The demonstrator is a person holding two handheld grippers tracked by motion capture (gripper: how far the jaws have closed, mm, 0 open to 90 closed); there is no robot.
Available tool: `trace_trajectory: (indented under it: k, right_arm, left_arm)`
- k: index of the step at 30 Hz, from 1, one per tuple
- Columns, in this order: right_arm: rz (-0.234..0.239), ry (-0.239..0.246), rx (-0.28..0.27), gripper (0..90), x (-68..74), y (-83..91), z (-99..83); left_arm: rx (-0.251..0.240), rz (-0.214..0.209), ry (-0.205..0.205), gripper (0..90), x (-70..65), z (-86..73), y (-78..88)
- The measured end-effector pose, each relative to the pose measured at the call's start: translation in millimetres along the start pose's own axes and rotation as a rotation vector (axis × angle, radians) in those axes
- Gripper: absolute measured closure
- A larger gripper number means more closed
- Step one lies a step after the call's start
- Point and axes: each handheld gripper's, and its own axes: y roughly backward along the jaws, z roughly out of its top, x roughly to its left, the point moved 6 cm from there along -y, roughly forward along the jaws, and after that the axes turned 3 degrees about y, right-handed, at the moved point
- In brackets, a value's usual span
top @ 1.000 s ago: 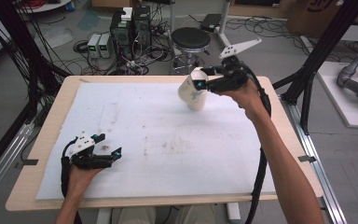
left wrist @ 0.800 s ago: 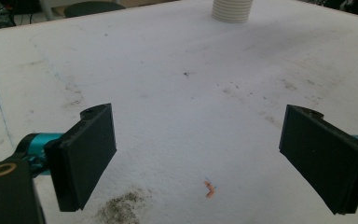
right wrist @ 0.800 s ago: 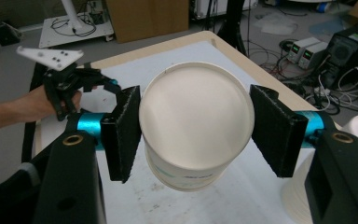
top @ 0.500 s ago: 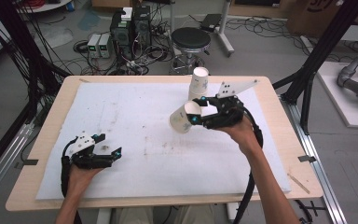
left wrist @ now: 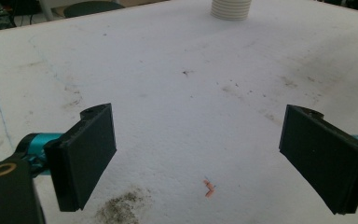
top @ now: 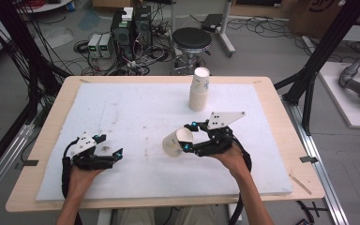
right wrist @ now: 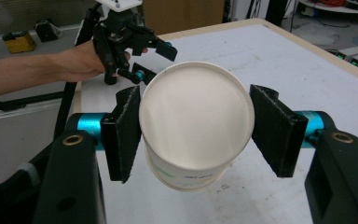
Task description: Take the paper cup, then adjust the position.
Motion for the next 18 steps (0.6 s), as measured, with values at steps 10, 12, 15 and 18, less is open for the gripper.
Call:
trace_trajectory:
  k: [10,12,15,18]
  right_arm:
    - [-0.002,-0.002,0.011,38.3,-5.1,-4.6,-2.3]
    - [0.000,-0.001,0.014,38.3,-4.9,-4.9,-2.4]
    - [0.002,0.003,0.016,38.3,-3.8,-5.7,-2.2]
    - [0.005,-0.002,0.015,38.3,-3.2,-5.2,-2.0]
  left_arm:
    - [-0.006,-0.006,-0.003,10.7,-1.3,0.0,0.4]
    - [-0.007,-0.004,-0.004,10.7,-1.3,0.1,0.6]
    - [-0.006,-0.005,-0.005,10.7,-1.4,0.1,0.3]
    - [-0.006,-0.005,-0.003,10.7,-1.4,0.1,0.3]
